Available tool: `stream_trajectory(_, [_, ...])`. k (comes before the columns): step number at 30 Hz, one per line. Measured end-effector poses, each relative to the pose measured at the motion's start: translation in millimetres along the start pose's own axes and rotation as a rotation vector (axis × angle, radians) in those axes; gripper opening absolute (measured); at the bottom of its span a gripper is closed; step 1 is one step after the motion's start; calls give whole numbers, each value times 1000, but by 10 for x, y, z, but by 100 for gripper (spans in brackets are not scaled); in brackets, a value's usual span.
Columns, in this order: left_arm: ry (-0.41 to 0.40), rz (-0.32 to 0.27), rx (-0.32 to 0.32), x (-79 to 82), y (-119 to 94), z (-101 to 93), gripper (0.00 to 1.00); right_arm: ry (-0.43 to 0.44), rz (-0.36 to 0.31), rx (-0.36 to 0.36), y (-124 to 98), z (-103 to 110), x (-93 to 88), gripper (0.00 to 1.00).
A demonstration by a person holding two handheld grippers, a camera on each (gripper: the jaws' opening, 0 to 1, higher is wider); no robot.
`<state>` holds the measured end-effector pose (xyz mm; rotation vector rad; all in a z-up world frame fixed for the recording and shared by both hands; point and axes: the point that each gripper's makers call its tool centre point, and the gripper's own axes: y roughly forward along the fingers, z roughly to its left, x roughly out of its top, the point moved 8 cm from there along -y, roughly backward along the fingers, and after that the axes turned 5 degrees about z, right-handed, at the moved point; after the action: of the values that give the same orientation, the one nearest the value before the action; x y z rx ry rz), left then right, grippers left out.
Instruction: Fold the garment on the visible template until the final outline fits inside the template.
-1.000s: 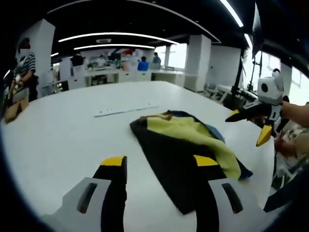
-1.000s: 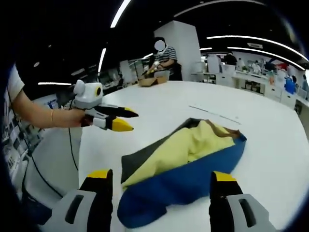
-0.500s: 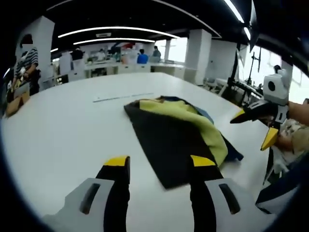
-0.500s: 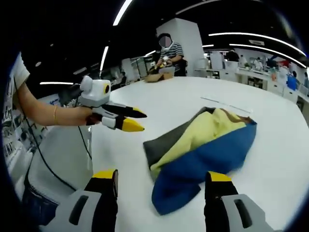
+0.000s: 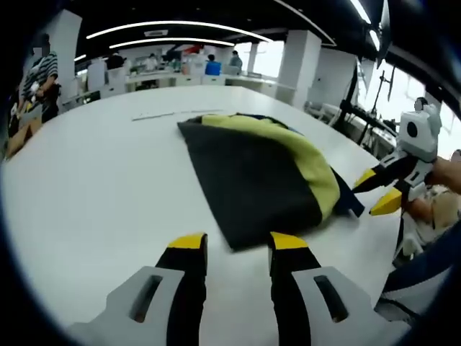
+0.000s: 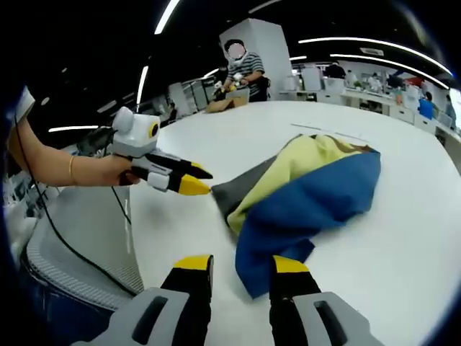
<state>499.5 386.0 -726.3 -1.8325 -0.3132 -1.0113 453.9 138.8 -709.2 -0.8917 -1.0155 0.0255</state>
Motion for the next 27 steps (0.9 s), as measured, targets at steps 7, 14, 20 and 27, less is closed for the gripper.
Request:
stream_trajectory(7, [29,32,-3,-38,48,-14,20,47,-8,-58,47,-17,-78,6])
stream_trajectory(14, [-10,29,-15,-41,87,2,7,70,-16,-93,41,-34,-122,0])
stream_trajectory(20, [-68,-9,-12,-7,44,51,0,80,-33,-104,-6,-60,-100,0])
stream_trajectory(27, [-60,-25,-9,45,-13,46,0,79,-49,-105,-91,-80,-31,0])
